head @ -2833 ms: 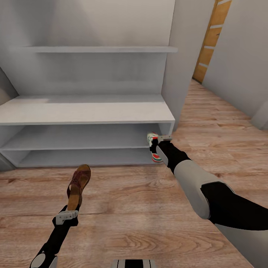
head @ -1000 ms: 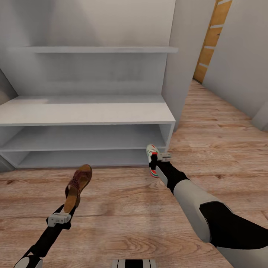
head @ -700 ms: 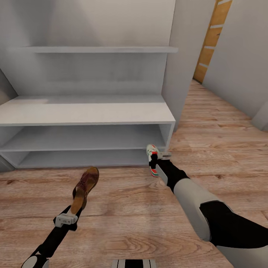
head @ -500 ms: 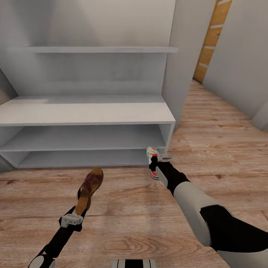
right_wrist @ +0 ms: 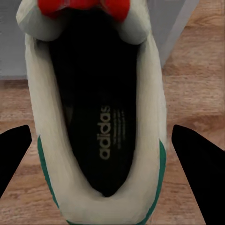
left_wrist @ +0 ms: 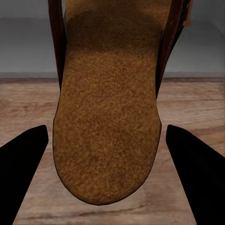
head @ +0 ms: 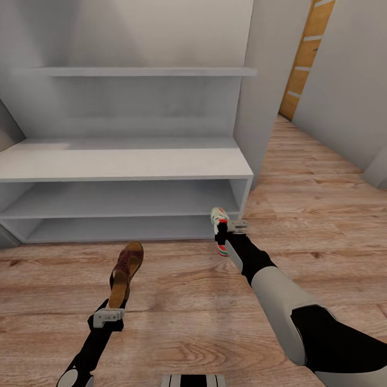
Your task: Pick up the two gym shoes and the two sandals from the corridor floor and place them onto the hallstand (shoe rack) in the corridor, making sure they are on the rack and not on the floor. Arrange them so the two gym shoes are next to each other and the two sandals are next to each other.
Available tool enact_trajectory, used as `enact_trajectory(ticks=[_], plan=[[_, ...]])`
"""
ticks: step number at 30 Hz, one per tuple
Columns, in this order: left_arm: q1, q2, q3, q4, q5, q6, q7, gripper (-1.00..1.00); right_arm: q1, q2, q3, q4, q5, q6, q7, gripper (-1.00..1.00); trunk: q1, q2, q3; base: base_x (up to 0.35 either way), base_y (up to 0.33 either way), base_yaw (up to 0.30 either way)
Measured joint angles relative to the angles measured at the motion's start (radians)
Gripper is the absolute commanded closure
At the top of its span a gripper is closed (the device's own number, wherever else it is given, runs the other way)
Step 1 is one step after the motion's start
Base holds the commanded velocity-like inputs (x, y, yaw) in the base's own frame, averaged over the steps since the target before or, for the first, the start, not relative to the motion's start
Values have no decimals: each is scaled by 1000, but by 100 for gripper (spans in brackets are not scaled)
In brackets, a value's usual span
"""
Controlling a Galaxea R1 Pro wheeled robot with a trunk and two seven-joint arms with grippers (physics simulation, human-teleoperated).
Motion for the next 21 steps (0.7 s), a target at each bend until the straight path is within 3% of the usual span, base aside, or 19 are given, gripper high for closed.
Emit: enact_trajectory(ticks=[21], plan=[[0,0,-2,0,-2,2,0,100,30,0,7,-7,6,-112,2,100,0,0,0,0,0,0]])
